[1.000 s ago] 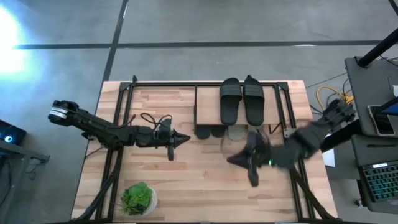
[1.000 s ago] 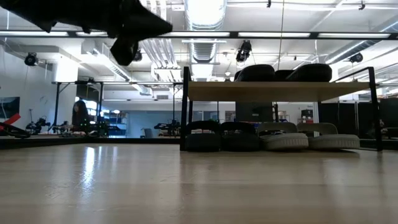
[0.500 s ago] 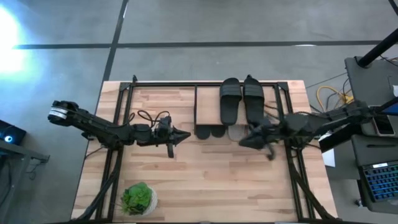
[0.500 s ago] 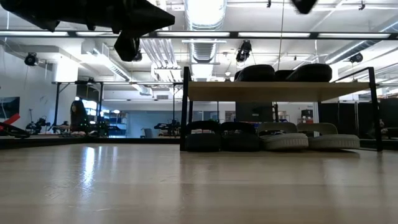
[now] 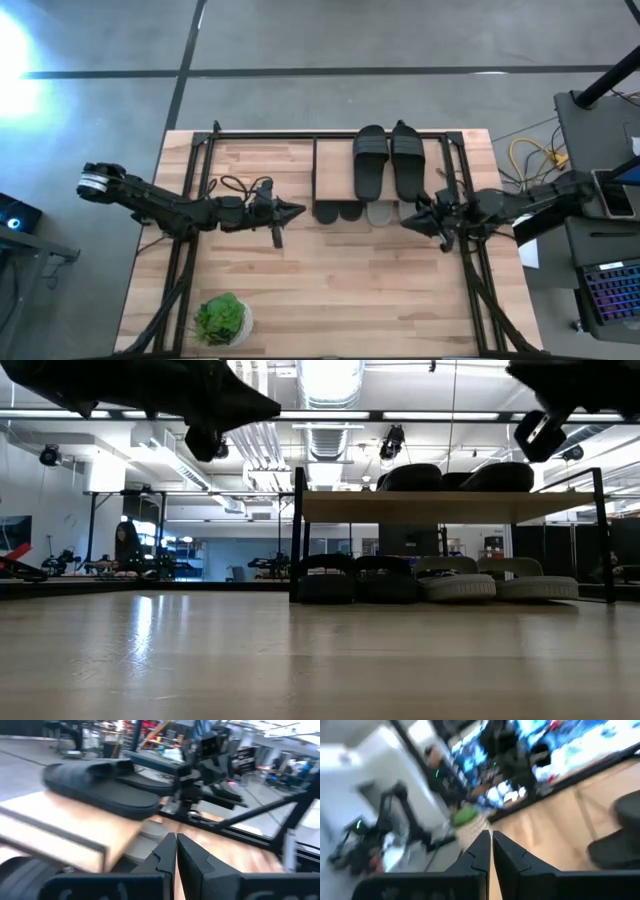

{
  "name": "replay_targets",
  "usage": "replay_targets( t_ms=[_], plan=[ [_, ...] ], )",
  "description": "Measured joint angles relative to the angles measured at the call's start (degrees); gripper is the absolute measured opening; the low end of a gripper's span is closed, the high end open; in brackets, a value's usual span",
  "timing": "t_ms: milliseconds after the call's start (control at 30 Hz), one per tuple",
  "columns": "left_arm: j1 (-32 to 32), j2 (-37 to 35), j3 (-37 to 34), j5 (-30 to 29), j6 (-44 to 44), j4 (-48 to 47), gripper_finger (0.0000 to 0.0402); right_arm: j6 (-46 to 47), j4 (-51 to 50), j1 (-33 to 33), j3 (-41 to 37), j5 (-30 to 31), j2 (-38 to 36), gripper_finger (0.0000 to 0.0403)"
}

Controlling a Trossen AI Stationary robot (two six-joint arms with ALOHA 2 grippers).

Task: Pick and place slides into the shelf
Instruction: Return to Home Position

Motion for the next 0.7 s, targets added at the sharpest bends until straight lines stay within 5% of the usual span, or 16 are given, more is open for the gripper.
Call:
replay_targets(
  t_ms=[333, 533, 700],
  plan=[
    [2.8, -3.8, -1.4, -1.9, 3.6, -0.7, 0.0, -3.8, 10.9, -0.1, -11.3, -3.1, -6.0, 0.0013],
    [4.1, -10.0, -1.5, -10.0, 4.4, -8.1, 0.0, -7.4, 4.3, -0.1, -11.5, 0.2, -11.4, 0.0013],
    [4.8, -15.9, -3.0, -9.9, 4.8, -11.1, 0.0, -10.2, -2.1, -0.2, -11.5, 0.1, -17.8, 0.0013]
  ],
)
